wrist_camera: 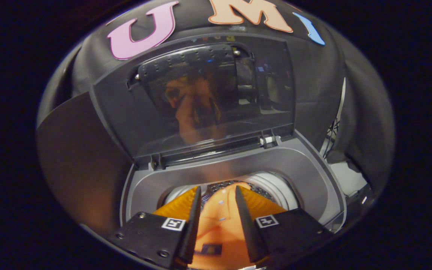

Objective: Put the clothes into the washing machine and then close the washing machine lid.

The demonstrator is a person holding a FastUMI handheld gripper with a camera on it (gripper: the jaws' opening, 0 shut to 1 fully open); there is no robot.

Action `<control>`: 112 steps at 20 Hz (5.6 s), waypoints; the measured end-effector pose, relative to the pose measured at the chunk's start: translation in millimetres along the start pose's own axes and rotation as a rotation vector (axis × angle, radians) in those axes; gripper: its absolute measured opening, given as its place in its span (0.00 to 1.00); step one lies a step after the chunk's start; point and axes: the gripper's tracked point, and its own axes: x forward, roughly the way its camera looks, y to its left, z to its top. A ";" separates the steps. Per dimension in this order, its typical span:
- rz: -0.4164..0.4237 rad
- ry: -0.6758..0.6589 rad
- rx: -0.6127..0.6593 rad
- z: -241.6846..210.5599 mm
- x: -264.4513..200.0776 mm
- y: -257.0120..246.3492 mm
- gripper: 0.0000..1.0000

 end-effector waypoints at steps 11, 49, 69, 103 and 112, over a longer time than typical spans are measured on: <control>-0.050 -0.082 -0.038 66.7 -45.6 11.1 0.98; 0.001 -0.676 -0.180 267.0 -9.4 79.8 0.98; 0.011 -0.692 -0.191 214.5 -73.2 62.0 0.98; 0.076 -0.548 -0.202 72.3 -160.2 55.7 0.97; 0.109 -0.558 -0.078 56.8 -222.3 49.3 0.96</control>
